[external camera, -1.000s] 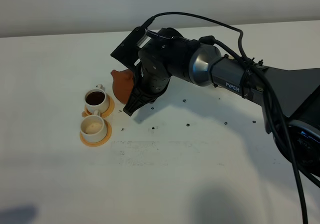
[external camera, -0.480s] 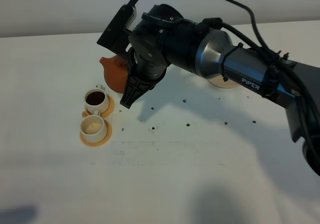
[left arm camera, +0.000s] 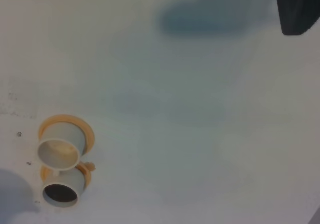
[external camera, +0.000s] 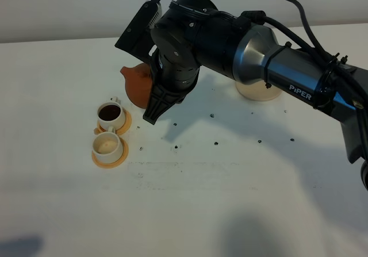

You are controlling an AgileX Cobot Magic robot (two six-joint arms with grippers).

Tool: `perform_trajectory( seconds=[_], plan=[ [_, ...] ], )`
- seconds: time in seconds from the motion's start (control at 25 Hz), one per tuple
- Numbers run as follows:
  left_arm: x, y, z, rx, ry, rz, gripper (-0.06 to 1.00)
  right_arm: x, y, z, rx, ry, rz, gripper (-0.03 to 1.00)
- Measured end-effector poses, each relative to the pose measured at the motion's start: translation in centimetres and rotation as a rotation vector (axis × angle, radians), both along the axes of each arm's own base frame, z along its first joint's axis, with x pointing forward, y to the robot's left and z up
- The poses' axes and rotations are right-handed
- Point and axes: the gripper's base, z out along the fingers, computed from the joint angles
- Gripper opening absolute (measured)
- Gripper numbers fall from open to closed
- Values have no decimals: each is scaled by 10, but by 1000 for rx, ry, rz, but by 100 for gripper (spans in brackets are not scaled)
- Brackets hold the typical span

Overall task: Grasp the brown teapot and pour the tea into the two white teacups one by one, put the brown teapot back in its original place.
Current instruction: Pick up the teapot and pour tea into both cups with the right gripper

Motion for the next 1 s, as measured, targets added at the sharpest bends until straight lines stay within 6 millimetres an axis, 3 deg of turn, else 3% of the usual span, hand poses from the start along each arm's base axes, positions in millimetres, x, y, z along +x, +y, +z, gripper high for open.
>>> perform_trajectory(
  seconds=[0.56, 1.0],
  plan=[
    [0, 0, 0, 0, 0, 0, 27, -21, -12, -1, 101, -57, 25, 9],
    [0, 0, 0, 0, 0, 0, 27, -36, -9, -36, 68, -97, 79, 9]
  ],
)
